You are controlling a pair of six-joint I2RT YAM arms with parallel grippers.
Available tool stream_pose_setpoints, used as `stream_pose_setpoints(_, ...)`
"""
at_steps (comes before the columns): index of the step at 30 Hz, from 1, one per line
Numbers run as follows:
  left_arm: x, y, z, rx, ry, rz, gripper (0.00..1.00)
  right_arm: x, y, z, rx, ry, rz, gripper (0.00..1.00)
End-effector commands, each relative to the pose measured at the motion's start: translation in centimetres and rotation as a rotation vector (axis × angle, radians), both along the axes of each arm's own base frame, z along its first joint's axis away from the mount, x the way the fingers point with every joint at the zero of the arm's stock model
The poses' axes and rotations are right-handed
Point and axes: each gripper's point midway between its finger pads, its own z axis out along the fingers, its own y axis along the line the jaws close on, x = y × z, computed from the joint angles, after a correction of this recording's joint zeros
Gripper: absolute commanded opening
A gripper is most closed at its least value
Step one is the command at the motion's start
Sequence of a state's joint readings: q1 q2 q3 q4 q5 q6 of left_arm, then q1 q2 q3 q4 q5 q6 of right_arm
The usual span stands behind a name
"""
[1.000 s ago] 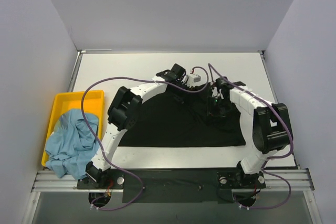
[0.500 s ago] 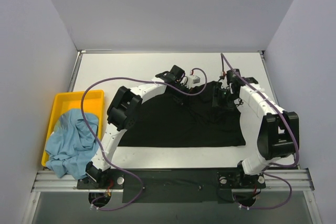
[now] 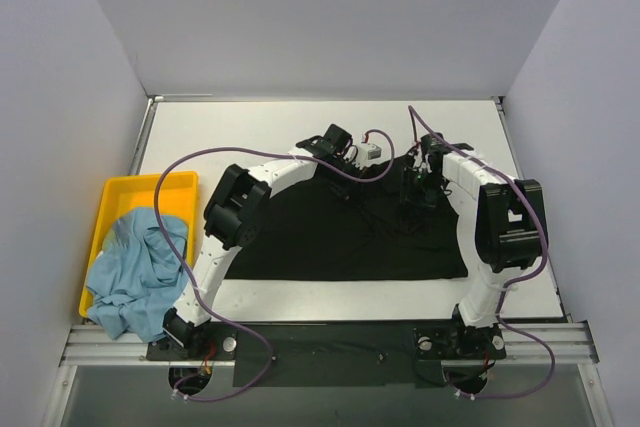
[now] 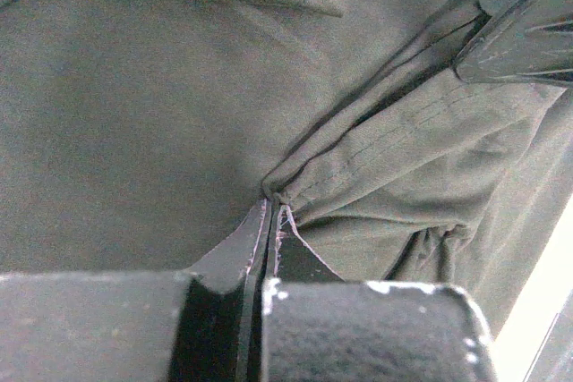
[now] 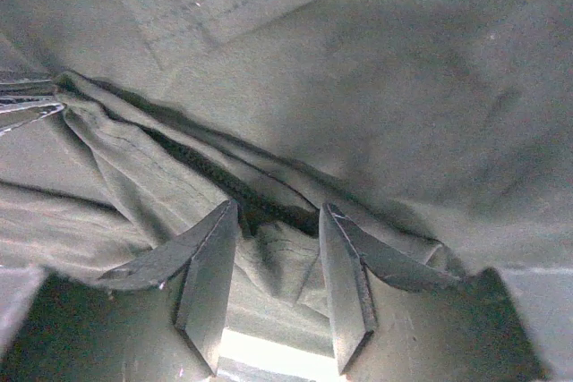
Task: Fold and stack the t-shirts
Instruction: Fold the flattened tshirt in 1/3 of the way
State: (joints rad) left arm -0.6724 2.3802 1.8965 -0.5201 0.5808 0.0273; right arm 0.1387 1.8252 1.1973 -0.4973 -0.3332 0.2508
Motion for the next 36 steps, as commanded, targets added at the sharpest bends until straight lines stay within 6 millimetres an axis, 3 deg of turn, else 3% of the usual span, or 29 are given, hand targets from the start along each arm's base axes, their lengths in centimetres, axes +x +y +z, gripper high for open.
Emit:
stream_pose_setpoints(1,0.6,-0.6,3.0,-0.042,-0.065,-0.012,0.0,-1.5,-0.2,-0.3,0.009,0.053,-0.052,0.33)
stream_pose_setpoints(8,0.6,-0.5,2.8,-0.036,-0.064,-0.014,0.0,-2.7,-1.2,-1.1,-0.041,0.086,-0.087,0.34)
stream_pose_setpoints(14,0.5,-0.4,2.9,-0.035,-0.064,-0.017,0.0,-1.9,-2.7,0.7,-0.018,0.027,-0.203,0.28)
stream_pose_setpoints(26,0.5,-0.5,2.7,-0.028,-0.072,-0.022,0.0,-2.7,-1.0,-1.2,0.08,0.092,-0.218,0.27)
stream_pose_setpoints(28,0.4,-0.5,2.8,-0.029,-0.071,-0.022,0.0,-2.7,-0.7,-1.2,0.097,0.095,-0.211,0.24)
stream_pose_setpoints(33,0.6,-0.6,3.0,-0.031,-0.08,-0.024,0.0,-2.3,-0.6,-0.7,0.106,0.069,-0.195,0.0)
stream_pose_setpoints(36,0.7,-0.6,3.2,-0.034,-0.081,-0.022,0.0,-1.8,-0.9,-0.2,0.101,0.042,-0.192,0.0)
